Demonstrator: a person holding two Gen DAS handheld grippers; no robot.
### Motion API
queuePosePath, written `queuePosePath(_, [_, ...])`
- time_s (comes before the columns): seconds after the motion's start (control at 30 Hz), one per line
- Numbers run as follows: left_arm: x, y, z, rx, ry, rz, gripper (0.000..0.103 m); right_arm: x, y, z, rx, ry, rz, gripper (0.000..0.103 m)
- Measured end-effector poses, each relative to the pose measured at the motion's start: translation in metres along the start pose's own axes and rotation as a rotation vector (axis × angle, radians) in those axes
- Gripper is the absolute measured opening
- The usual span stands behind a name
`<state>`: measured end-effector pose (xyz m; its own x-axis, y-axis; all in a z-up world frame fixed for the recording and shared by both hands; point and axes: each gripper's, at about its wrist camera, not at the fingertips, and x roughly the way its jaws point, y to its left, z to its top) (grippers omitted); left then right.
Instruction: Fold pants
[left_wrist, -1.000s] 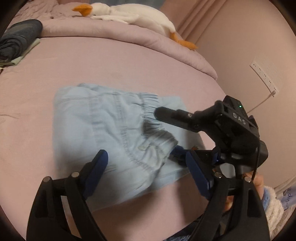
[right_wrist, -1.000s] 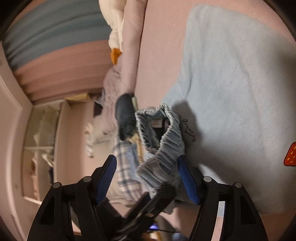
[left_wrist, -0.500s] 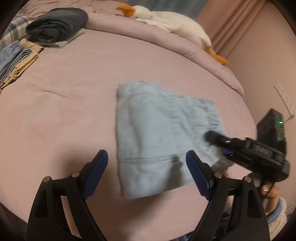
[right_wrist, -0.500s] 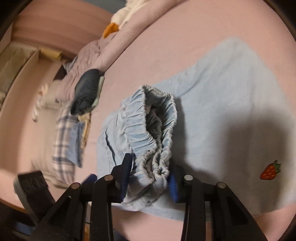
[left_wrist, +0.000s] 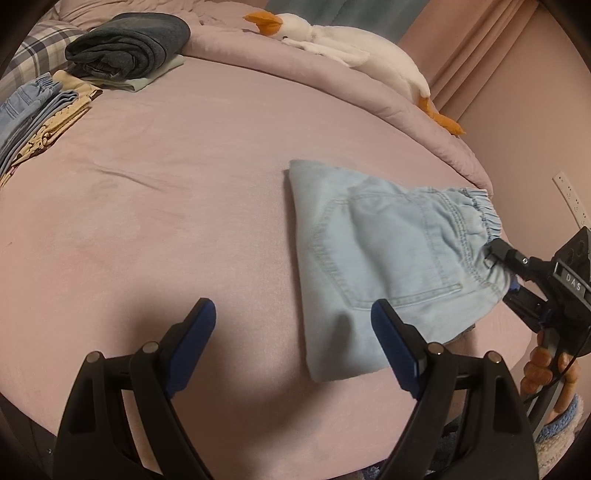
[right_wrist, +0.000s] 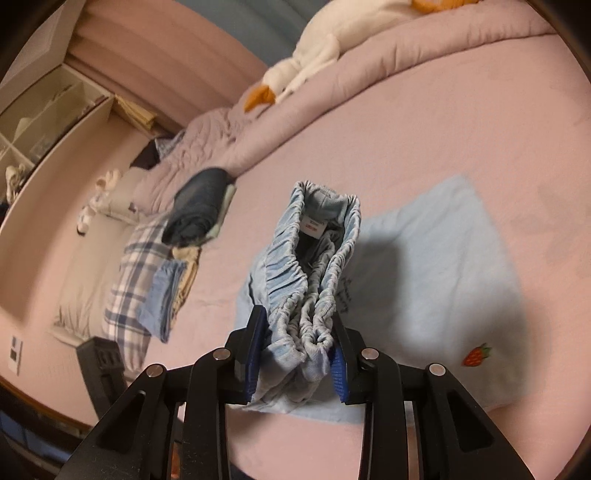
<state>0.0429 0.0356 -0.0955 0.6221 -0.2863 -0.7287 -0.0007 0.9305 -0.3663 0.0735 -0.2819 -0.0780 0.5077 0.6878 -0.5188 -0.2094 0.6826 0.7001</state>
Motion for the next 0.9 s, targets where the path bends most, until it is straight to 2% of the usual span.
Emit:
queuePosePath(0.4, [0.008, -0.006, 0.005, 0.021, 0.017, 0.001, 0.086, -0.026, -0.033, 0.010, 0.085, -0.098, -0.042, 0.033])
queuePosePath(0.63, [0.015, -0.009, 0.008, 0.030, 0.027, 0.012, 0.086, -0.020, -0.050, 0.008, 0.143, -0.093, -0.068, 0.033])
queuePosePath(0.73, [0.016, -0.011, 0.009, 0.042, 0.025, 0.016, 0.086, -0.010, -0.060, 0.008, 0.177, -0.050, -0.066, 0.033])
queuePosePath(0.83, [0.019, -0.012, 0.012, 0.053, 0.028, 0.021, 0.086, 0.003, -0.072, 0.003, 0.193, 0.007, -0.148, 0.033])
queuePosePath(0.9, [0.020, -0.013, 0.014, 0.058, 0.025, 0.021, 0.086, 0.005, -0.076, 0.000, 0.199, 0.017, -0.167, 0.033])
